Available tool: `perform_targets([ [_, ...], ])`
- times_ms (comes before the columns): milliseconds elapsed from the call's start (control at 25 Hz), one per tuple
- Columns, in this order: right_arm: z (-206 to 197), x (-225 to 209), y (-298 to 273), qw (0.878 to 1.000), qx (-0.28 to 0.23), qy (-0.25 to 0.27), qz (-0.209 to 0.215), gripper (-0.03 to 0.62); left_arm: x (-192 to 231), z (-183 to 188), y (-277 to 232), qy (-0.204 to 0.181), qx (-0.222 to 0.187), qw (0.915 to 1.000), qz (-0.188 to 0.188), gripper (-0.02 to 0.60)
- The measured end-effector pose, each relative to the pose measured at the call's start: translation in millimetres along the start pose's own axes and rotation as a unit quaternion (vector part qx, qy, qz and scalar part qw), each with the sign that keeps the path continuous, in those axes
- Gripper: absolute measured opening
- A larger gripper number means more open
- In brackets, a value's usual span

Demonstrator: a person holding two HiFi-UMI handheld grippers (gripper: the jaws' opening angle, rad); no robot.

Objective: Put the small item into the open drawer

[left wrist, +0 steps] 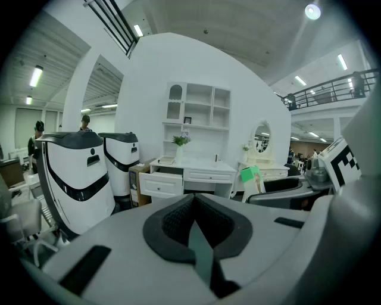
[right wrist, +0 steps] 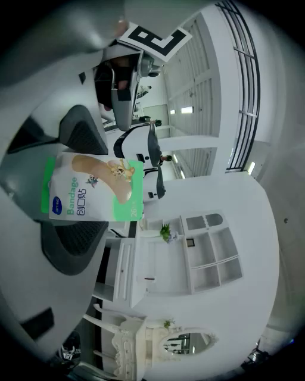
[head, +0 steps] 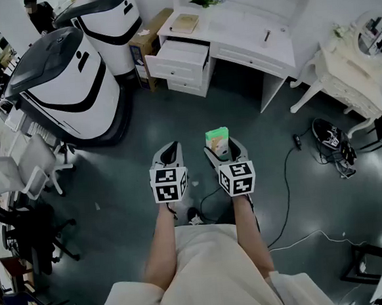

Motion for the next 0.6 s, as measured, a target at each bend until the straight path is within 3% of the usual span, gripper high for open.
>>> perform_targets([
  [280,2,7,1,1.0,0.003,0.001,-0.013,0.367,11,2,6,-0.004,0.002,1.0,-0.005,0.017],
  [440,-1,-3,7,0.999,-0.003,-0.01,-0.033,0.367,14,-1,10,-0.024,0.018,0.9995,0.005,0.017],
  [600,3,-16,2,0.999,-0.018,-0.027,-0.043,0.367,24,-2,5,-0.019,0.015,0.9997,0.009,0.017],
])
Point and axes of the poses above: the fingertips, and each gripper's own axes: y backward along the fingers, x to its left, z out of its top, the point moved 9 cm from there along y, backward along the fingers, and after that the axes turned 1 degree about x, right-handed, at the moved point
